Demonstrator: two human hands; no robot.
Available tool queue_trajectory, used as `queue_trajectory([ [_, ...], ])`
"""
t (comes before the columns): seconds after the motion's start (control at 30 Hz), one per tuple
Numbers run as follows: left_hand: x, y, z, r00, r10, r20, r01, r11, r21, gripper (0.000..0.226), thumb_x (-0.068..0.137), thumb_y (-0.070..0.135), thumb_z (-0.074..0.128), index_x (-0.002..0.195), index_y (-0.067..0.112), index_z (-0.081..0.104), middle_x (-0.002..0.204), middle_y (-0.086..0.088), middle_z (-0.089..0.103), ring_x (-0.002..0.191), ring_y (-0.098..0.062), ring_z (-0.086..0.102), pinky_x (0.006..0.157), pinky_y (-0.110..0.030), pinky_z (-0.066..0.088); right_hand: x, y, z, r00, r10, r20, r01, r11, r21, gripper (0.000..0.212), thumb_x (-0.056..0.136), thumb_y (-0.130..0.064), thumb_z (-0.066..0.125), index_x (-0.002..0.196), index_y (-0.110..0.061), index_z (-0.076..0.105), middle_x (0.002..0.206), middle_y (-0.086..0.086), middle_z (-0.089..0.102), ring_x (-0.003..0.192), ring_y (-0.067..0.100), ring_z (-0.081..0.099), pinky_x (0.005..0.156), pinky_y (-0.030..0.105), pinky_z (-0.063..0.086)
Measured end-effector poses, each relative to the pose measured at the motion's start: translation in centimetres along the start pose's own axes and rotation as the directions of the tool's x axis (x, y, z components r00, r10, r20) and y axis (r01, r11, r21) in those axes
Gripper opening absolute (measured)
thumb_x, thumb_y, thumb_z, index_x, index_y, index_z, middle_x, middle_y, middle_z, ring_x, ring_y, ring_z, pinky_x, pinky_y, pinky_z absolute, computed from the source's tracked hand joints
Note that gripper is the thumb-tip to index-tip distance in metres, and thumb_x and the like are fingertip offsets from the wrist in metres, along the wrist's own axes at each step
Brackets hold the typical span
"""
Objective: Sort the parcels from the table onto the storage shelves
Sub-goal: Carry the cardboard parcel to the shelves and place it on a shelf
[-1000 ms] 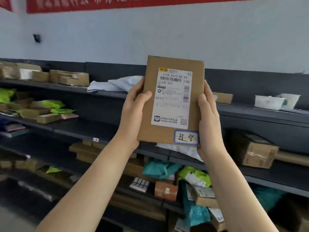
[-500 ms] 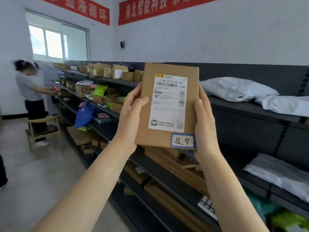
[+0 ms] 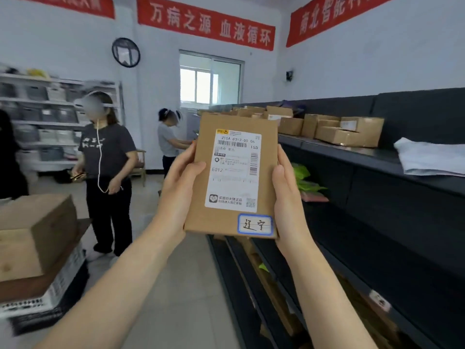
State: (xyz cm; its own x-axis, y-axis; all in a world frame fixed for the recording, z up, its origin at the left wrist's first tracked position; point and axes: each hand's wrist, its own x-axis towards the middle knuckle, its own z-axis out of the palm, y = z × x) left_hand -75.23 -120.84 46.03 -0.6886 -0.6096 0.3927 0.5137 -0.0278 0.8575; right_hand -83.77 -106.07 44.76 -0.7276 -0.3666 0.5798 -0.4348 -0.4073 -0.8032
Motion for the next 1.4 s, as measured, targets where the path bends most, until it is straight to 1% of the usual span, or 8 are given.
queue_trajectory([
  [0.23, 7.6, -3.0, -4.9, 0.985, 0.045, -0.166, -0.024, 0.992, 0.124, 0.044, 0.096, 0.014, 0.050, 0.135, 0.031, 0.059, 0.123, 0.004, 0.073, 0.111, -0.017, 0.070, 0.096, -0.038, 0.055, 7.9, 9.0, 5.4, 0.994, 0.072, 0.085, -0.085, 0.983, 0.162, 0.036, 0.096, -0.045, 0.047, 0.129, -0.058, 0.047, 0.150, -0.006, 0.052, 0.134, 0.016, 0.057, 0.110, 0.051, 0.046],
  [0.4, 14.5, -6.0, -10.4, 0.969, 0.045, -0.241, -0.009, 0.988, 0.152, 0.041, 0.092, 0.022, 0.055, 0.128, 0.039, 0.064, 0.128, 0.004, 0.069, 0.114, -0.018, 0.068, 0.093, -0.038, 0.056, 13.7, 15.5, 10.7, 0.988, 0.075, 0.133, -0.101, 0.975, 0.199, 0.033, 0.105, -0.034, 0.044, 0.134, -0.049, 0.047, 0.145, -0.007, 0.058, 0.129, 0.015, 0.060, 0.109, 0.049, 0.048],
  [0.53, 22.1, -8.5, -15.5, 0.965, 0.084, -0.248, -0.035, 0.981, 0.193, 0.038, 0.097, 0.018, 0.051, 0.125, 0.040, 0.062, 0.083, 0.034, 0.072, 0.086, 0.001, 0.072, 0.071, -0.022, 0.060, 19.6, 21.9, 15.5, 0.990, 0.038, 0.135, -0.060, 0.985, 0.160, 0.045, 0.093, -0.049, 0.050, 0.139, -0.051, 0.049, 0.154, -0.007, 0.046, 0.136, 0.016, 0.053, 0.112, 0.051, 0.044],
  [0.63, 28.6, -10.6, -19.2, 0.957, 0.080, -0.279, -0.025, 0.980, 0.198, 0.035, 0.098, 0.016, 0.049, 0.115, 0.044, 0.061, 0.080, 0.039, 0.070, 0.083, 0.006, 0.071, 0.079, -0.024, 0.059, 24.6, 26.5, 19.6, 0.991, 0.047, 0.127, -0.067, 0.986, 0.153, 0.038, 0.087, -0.054, 0.053, 0.124, -0.065, 0.053, 0.155, -0.007, 0.044, 0.138, 0.015, 0.051, 0.114, 0.052, 0.041],
  [0.77, 38.4, -13.4, -22.6, 0.965, 0.022, -0.261, 0.018, 0.988, 0.151, 0.039, 0.095, 0.017, 0.053, 0.125, 0.039, 0.066, 0.120, 0.007, 0.074, 0.107, -0.016, 0.071, 0.081, -0.031, 0.057, 31.6, 32.0, 23.3, 0.996, 0.075, 0.054, -0.083, 0.983, 0.162, 0.036, 0.087, -0.053, 0.054, 0.120, -0.068, 0.055, 0.154, -0.006, 0.045, 0.138, 0.015, 0.051, 0.115, 0.052, 0.040],
  [1.07, 55.7, -22.3, -24.5, 0.985, -0.083, -0.150, 0.094, 0.993, 0.067, 0.034, 0.096, 0.012, 0.054, 0.111, 0.040, 0.067, 0.089, 0.023, 0.078, 0.070, 0.006, 0.072, 0.054, -0.013, 0.054, 44.2, 43.5, 24.8, 0.984, 0.114, -0.134, -0.105, 0.992, 0.070, 0.043, 0.088, -0.049, 0.053, 0.130, -0.057, 0.054, 0.149, -0.010, 0.051, 0.137, 0.012, 0.051, 0.116, 0.048, 0.039],
  [1.2, 63.4, -26.2, -24.5, 0.990, -0.108, -0.091, 0.112, 0.993, 0.033, 0.034, 0.095, 0.016, 0.056, 0.117, 0.040, 0.067, 0.106, 0.008, 0.077, 0.090, -0.009, 0.074, 0.065, -0.021, 0.056, 49.9, 48.1, 24.6, 0.982, 0.084, -0.168, -0.073, 0.995, 0.071, 0.048, 0.099, -0.037, 0.049, 0.147, -0.036, 0.047, 0.151, -0.011, 0.050, 0.135, 0.009, 0.053, 0.112, 0.041, 0.045],
  [1.4, 73.6, -30.9, -23.3, 0.994, -0.108, 0.009, 0.107, 0.993, 0.042, 0.039, 0.096, 0.018, 0.054, 0.127, 0.040, 0.064, 0.104, 0.015, 0.078, 0.091, -0.007, 0.075, 0.066, -0.023, 0.057, 58.2, 52.8, 23.7, 0.972, 0.059, -0.229, -0.047, 0.997, 0.058, 0.039, 0.106, -0.025, 0.042, 0.143, -0.036, 0.047, 0.148, -0.013, 0.053, 0.131, 0.006, 0.056, 0.100, 0.026, 0.052],
])
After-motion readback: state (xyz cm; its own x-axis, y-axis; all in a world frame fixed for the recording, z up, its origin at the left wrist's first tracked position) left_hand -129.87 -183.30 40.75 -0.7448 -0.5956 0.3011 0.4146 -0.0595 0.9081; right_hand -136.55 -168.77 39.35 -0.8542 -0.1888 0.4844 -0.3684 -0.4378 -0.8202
